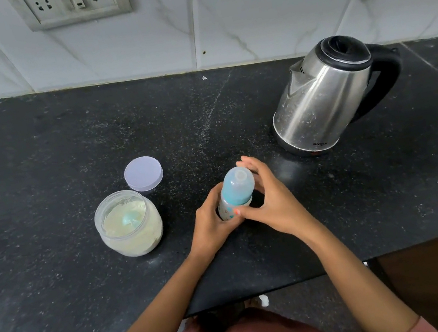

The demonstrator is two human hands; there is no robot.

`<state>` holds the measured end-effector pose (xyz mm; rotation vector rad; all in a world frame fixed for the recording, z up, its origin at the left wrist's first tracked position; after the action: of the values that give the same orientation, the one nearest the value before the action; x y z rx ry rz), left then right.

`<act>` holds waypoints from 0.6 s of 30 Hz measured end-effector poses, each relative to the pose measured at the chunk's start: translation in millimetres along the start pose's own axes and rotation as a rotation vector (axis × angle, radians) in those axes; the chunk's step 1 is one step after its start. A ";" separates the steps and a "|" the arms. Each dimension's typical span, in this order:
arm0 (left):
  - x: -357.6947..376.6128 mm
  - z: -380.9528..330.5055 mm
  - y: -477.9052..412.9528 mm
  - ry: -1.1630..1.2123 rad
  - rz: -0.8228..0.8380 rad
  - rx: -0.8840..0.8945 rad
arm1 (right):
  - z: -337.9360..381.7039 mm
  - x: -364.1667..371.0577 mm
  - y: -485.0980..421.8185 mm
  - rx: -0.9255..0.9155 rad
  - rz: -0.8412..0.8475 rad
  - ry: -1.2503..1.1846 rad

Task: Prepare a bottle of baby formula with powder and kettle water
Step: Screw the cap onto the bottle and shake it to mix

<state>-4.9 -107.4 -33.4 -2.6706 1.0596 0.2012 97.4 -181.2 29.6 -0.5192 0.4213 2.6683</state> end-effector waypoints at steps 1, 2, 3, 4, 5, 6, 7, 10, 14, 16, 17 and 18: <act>0.0 0.0 -0.1 0.000 -0.001 0.001 | -1.2 -0.6 0.6 -0.023 0.019 -0.012; 0.4 0.0 -0.1 -0.001 -0.003 0.001 | -2.2 -1.7 0.4 -0.038 0.015 -0.007; 0.7 0.6 0.1 0.000 -0.003 -0.002 | -1.9 -2.9 -0.1 -0.048 -0.003 -0.004; 1.0 1.1 0.5 0.004 -0.002 -0.007 | -1.6 -3.7 -1.0 -0.053 -0.039 -0.003; 1.2 1.9 0.8 0.008 -0.003 -0.012 | -1.1 -3.9 -1.9 -0.059 -0.084 0.002; 1.2 2.1 1.0 0.013 -0.006 -0.015 | -0.7 -3.3 -2.3 -0.063 -0.140 0.019; 1.2 2.0 1.0 0.013 -0.009 -0.016 | -1.5 -1.4 -2.7 -0.061 -0.201 0.040; 0.5 0.2 0.4 0.003 -0.013 -0.009 | -3.8 5.9 -2.0 -0.038 -0.328 0.096; -0.4 -0.3 0.7 0.001 -0.005 -0.001 | -6.3 4.9 -2.6 -0.062 -0.190 0.032; -0.4 -0.2 0.5 -0.002 -0.005 0.004 | -8.9 3.0 -2.8 -0.060 -0.051 -0.034; -0.1 -0.2 0.2 -0.003 -0.004 0.004 | -9.9 2.1 -2.8 -0.066 -0.011 -0.044; 0.3 0.0 0.2 -0.003 -0.004 0.003 | -10.3 0.7 -3.0 -0.071 -0.005 -0.033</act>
<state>-4.8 -107.7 -33.5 -2.6689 1.0524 0.2032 101.1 -182.1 19.6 -0.4962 0.3165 2.6909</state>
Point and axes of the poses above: each hand's wrist, its own y-axis away from the middle knuckle, its own x-axis out of the palm, z = x × y, the point moved 4 cm from there along -y, towards the middle knuckle, and after that the axes turned 7 degrees about x, right-handed, at the moved point
